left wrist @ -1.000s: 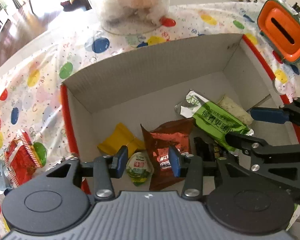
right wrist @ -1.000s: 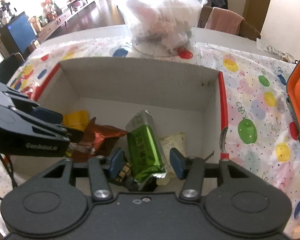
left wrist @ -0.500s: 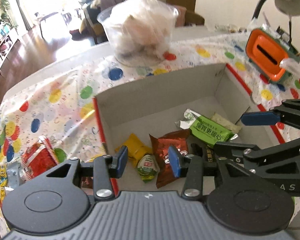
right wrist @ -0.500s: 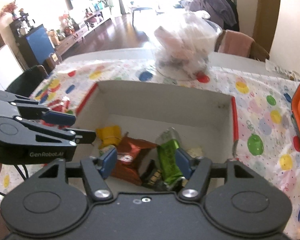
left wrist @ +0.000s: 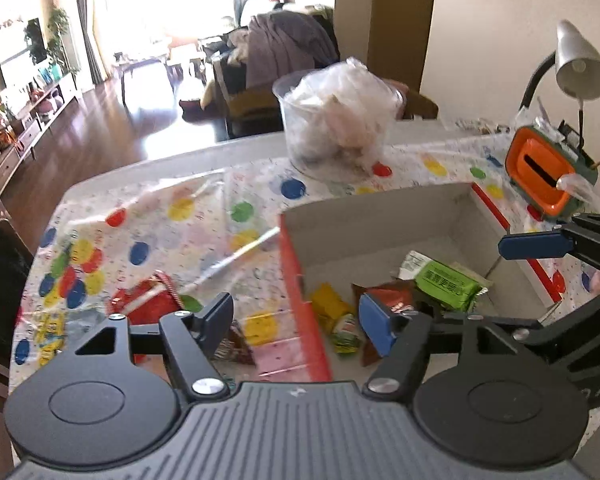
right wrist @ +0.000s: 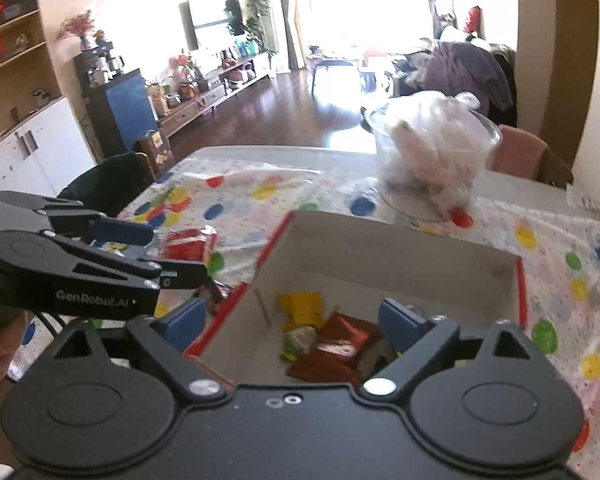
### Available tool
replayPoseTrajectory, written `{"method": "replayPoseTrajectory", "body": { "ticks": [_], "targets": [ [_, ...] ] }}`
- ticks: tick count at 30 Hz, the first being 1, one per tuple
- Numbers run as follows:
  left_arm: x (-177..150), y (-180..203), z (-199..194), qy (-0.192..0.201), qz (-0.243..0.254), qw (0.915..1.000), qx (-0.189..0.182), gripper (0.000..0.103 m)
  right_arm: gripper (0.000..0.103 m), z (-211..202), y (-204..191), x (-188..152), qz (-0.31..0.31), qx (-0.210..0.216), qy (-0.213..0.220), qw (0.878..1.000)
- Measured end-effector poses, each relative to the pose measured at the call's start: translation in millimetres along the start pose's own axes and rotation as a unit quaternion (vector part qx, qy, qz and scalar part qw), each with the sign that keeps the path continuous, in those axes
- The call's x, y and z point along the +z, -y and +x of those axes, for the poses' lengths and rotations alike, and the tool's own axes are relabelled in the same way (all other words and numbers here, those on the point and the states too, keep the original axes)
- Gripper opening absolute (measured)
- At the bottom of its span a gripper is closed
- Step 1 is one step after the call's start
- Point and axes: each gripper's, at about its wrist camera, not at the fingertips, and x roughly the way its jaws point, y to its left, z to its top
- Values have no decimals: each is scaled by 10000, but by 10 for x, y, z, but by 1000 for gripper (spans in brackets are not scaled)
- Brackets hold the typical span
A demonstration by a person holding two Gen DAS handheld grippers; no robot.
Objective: Organize snacks
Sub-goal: 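Move both tools back over the remaining snacks on the table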
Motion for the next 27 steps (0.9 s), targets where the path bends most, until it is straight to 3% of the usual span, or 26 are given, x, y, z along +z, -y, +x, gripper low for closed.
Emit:
{"method": "replayPoseTrajectory", "body": {
  "ticks": [4,8,15,17,27],
  "targets": [
    [-91,-245,-136,136,-98,9999,-16,73,103,-6,-233,20,-107,65,216,9997],
    [-185,-500,-239,264,-100,9996,13,80,103,66,-447,60,-82,153,266,9995],
    [-358,-992,-355,414,-97,9991,57,82,103,297,-827,94,13,231,235,9995],
    [-412,-1174,-363,428,-197,9989,35,88,103,386,-932,97,24,195,196,9996],
    [-661,-2032,-174,145,-285,9994,135,88,103,955,-1418,68,86,-53,-202,9997]
  ]
}}
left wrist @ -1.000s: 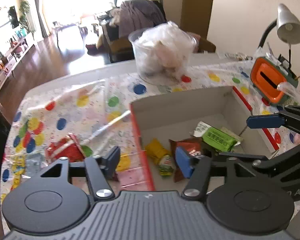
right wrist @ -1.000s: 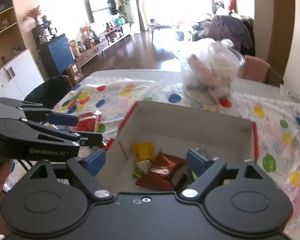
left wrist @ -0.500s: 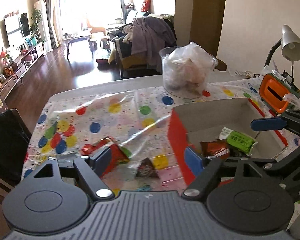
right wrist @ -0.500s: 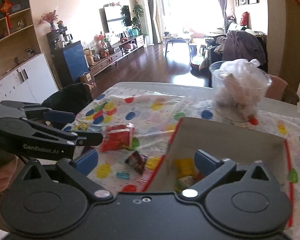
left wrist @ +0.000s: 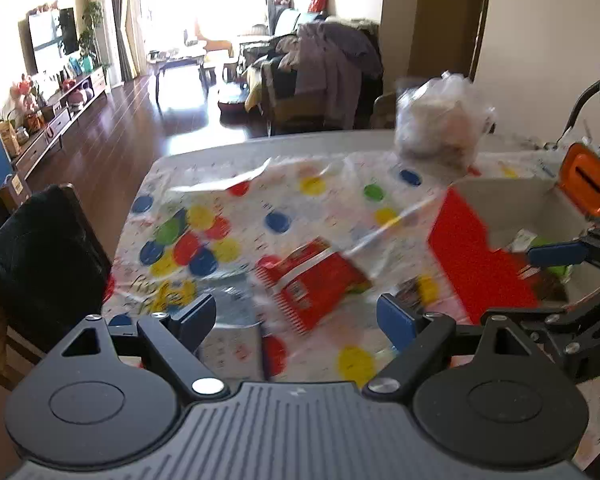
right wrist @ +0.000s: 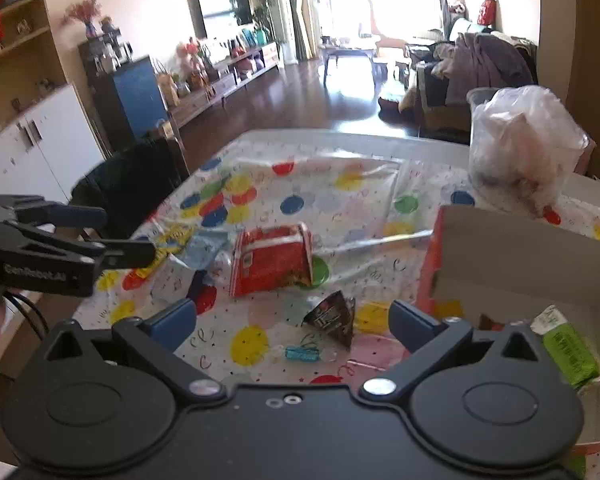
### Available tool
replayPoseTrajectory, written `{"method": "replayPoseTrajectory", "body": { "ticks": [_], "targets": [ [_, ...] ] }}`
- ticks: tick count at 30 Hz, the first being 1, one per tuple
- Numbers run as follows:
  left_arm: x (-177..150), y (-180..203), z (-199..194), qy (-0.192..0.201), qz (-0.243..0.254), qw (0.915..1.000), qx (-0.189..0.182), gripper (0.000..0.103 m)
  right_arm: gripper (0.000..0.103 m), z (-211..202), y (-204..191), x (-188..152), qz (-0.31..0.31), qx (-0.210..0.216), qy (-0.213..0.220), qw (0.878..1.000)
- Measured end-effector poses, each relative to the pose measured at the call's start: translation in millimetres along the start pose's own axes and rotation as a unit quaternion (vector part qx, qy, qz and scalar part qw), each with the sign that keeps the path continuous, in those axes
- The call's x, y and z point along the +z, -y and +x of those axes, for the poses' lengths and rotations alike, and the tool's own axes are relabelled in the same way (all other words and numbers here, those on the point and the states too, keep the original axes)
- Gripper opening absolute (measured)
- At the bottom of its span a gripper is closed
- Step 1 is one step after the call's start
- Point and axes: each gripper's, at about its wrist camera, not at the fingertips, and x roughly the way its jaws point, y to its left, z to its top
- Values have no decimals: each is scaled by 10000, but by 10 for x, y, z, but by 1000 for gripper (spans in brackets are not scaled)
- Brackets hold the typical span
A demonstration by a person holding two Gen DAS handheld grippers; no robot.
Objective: Organize snacks
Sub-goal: 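Move both tools back over the remaining snacks on the table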
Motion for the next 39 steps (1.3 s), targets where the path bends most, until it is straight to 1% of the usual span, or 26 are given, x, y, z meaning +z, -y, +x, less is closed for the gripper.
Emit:
{"method": "replayPoseTrajectory", "body": {
  "ticks": [2,6,10,16,22,27,29,33,36,37,38,39],
  "targets": [
    [-54,-144,81,-106,-20,9999,-11,88,103,120,-61,-7,-15,-86,-76,9999],
    [-160,-362,282,-319,-57,9994,80,88,103,362,-163,0,-96,-183,-260,9994],
    [-242,-502,486,-465,-59,9988,112,88,103,595,-209,11,-129,-310,-421,9985],
    [-359,-594,795,-716,44,9974,117,88,103,921,-215,22,-242,-511,-676,9961],
    [-411,-657,1028,-895,-78,9959,73,88,102,1235,-117,35,-185,-748,-987,9921],
    [-413,-666,1213,-1000,-75,9949,125,88,92,1389,-55,42,-182,-878,-1158,9892],
    [-420,-667,1258,-1044,-78,9945,36,88,89,1433,-9,41,-87,-889,-1214,9886],
    [-434,-664,1317,-1100,-61,9939,-35,88,76,1519,31,35,-49,-894,-1337,9870],
    [-437,-658,1335,-1119,-50,9936,-110,87,72,1552,49,21,-54,-943,-1367,9861],
    [-438,-656,1335,-1110,-45,9937,-112,84,71,1559,60,14,-38,-960,-1362,9860],
    [-438,-650,1339,-1123,-30,9936,-116,78,69,1565,73,6,-19,-981,-1355,9859],
    [-437,-646,1343,-1141,-24,9934,-138,75,64,1572,84,-1,8,-986,-1365,9857]
  ]
}}
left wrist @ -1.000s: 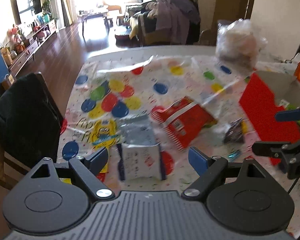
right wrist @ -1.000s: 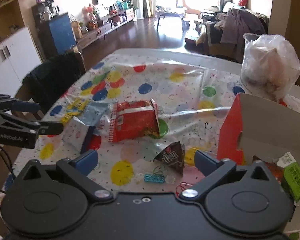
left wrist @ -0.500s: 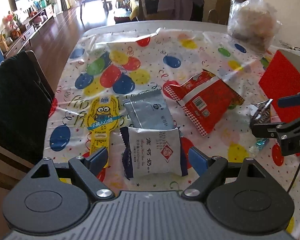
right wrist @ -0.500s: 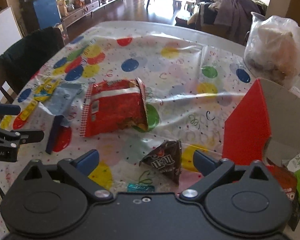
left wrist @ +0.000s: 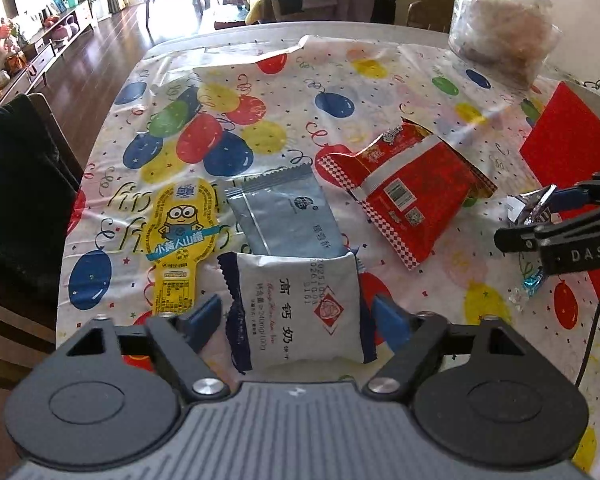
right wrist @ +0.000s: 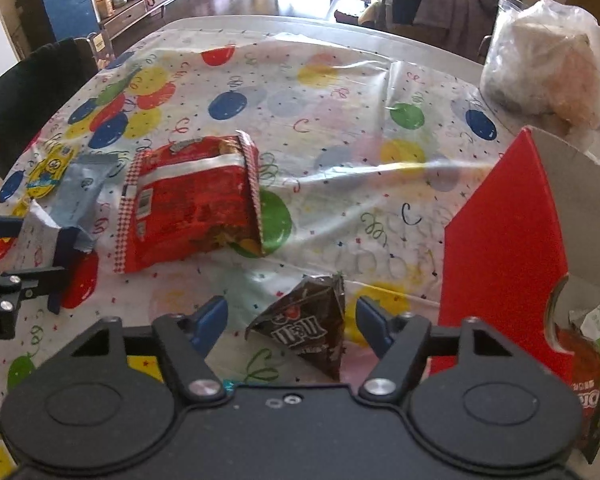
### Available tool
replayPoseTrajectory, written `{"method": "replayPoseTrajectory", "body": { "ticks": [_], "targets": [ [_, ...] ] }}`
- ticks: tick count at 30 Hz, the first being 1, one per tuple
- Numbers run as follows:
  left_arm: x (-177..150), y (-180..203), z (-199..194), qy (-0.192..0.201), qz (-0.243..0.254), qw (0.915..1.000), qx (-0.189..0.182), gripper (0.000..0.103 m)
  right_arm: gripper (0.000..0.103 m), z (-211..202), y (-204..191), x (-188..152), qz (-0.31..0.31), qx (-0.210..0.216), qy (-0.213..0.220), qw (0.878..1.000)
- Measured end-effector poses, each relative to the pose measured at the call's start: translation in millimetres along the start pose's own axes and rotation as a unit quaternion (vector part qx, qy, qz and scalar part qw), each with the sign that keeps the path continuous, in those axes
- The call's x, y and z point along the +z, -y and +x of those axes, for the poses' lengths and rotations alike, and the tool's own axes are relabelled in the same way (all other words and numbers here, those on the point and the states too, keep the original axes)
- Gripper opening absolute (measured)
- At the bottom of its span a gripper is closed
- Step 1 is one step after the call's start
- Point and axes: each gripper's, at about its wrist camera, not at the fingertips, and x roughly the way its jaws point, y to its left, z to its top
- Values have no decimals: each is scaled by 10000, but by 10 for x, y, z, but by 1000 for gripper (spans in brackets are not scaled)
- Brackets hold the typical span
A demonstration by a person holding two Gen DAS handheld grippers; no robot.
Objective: Organize snacks
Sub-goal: 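Move both tools back over the remaining snacks on the table, then grasp the white milk-candy packet with left tool while right tool grasps the M&M's pouch, then carry the white packet and M&M's pouch over the box with both tools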
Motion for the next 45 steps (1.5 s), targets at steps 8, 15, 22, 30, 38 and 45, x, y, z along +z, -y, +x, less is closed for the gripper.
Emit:
{"method": "replayPoseTrajectory", "body": {
  "ticks": [8,15,22,30,38,45],
  "targets": [
    [9,-4,-10,27,-30,10000,5,63,46,10,34,-10,129,32,22,9999],
    [12,2,-30,27,-63,10000,30,59,41,-78,2,-32,115,8,207,9997],
    [8,-30,-96,24,-212,9997,71,56,40,-259,-19,-75,219,90,339,9991],
    [-18,-59,-260,120,-300,9995,22,56,40,-569,-40,-185,290,147,505,9982],
    [-7,21,-576,270,-249,9992,-126,56,40,-991,-60,-278,327,235,718,9966],
    [105,208,-893,424,-176,9985,-315,56,40,-1391,6,-307,302,300,933,9947]
  ]
}}
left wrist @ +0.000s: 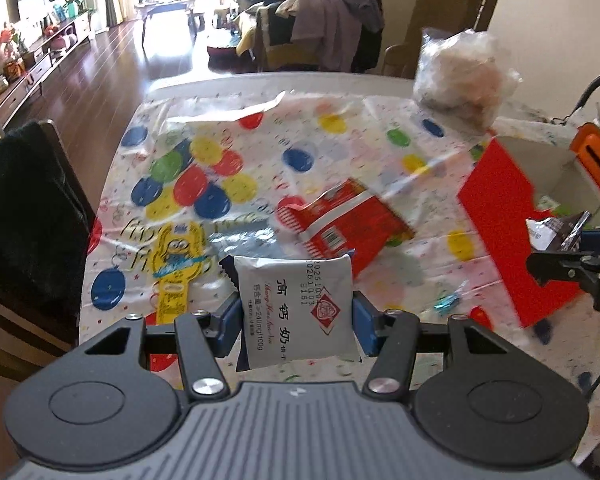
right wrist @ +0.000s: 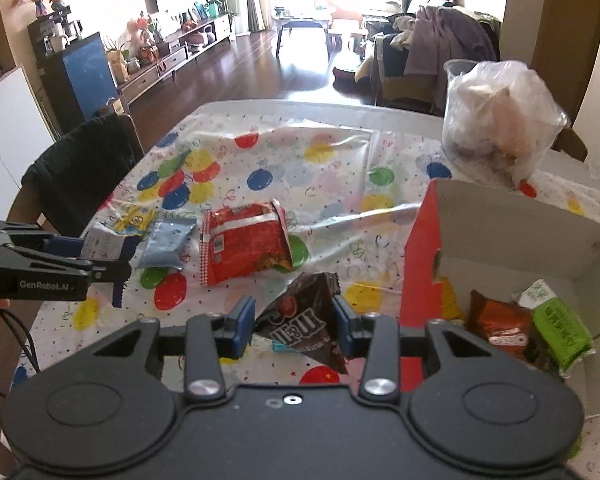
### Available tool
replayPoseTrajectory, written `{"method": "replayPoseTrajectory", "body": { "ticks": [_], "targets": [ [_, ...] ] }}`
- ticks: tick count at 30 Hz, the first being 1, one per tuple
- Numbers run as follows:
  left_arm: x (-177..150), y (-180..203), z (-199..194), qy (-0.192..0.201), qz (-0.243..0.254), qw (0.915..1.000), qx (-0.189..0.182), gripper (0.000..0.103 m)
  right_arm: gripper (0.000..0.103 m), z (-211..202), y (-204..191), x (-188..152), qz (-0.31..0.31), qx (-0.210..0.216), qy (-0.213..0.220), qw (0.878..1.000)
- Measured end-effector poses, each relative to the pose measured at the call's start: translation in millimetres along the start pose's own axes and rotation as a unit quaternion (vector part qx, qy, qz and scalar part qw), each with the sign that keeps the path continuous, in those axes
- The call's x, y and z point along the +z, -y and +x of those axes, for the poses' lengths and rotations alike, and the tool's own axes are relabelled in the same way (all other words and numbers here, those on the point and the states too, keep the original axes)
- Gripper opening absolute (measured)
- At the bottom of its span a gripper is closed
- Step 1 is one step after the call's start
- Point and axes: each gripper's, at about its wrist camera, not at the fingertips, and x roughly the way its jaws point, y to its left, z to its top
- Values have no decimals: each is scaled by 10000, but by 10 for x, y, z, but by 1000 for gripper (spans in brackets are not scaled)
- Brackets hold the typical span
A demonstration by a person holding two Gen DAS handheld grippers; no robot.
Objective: Organize snacks
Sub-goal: 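Carry the white packet and M&M's pouch over the box with both tools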
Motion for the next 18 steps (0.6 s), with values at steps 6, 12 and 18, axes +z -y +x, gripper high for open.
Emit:
{"method": "replayPoseTrajectory", "body": {
  "ticks": [6,12,18],
  "targets": [
    [147,302,-194,136,134,9998,-90,56,40,-253,172,27,20,36,163,9999],
    [300,678,-315,241,210,9994,-154,56,40,-462,491,33,90,64,365,9993],
    [412,1162,-358,335,361,9986,-196,56,40,-612,886,-28,127,11,456,9989]
  ]
}}
